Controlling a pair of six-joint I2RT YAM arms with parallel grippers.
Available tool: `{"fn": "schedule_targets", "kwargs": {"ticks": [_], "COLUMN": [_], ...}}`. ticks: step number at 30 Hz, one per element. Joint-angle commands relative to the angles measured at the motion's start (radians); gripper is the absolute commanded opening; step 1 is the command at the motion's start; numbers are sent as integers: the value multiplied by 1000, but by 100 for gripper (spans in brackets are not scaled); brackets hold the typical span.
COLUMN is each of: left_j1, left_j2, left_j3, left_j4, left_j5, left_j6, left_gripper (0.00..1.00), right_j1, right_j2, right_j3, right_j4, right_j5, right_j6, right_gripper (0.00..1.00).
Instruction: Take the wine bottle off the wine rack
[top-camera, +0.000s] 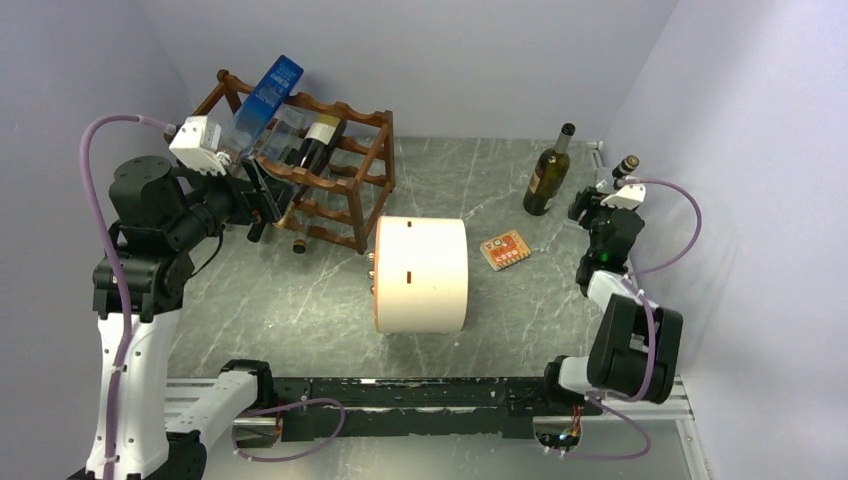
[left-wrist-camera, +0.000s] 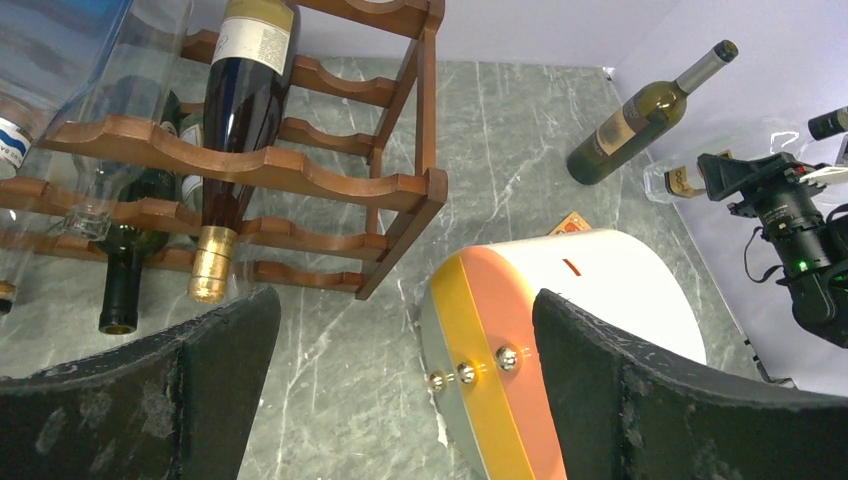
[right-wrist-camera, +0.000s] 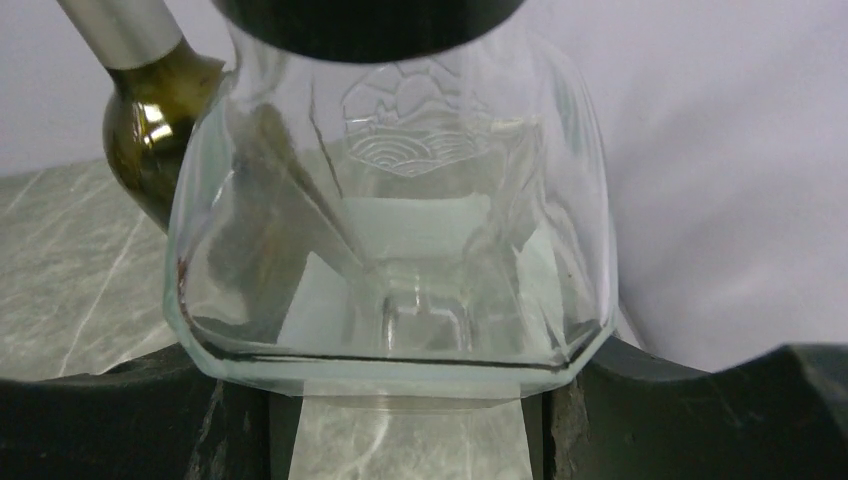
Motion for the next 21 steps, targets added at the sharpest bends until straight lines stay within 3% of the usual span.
{"fn": "schedule_targets", "kwargs": {"ticks": [1,8,21], "left_j1": [-4,-4,-4], "left_j2": [19,67,124], "left_j3": [-2,-17,-19], "left_j4": [67,101,125], "left_j5": [-21,-28,-19], "left_j6": [15,36,53], "left_gripper": [100,100,99], "right_j1": [-25,-31,-95], "right_j2": [68,209,365], "right_j3": [123,207,342], "right_j4": [299,264,138], "right_j5": [-121,-220,-451], "right_j6": [9,-101,-143], "right_gripper": [0,0,0]}}
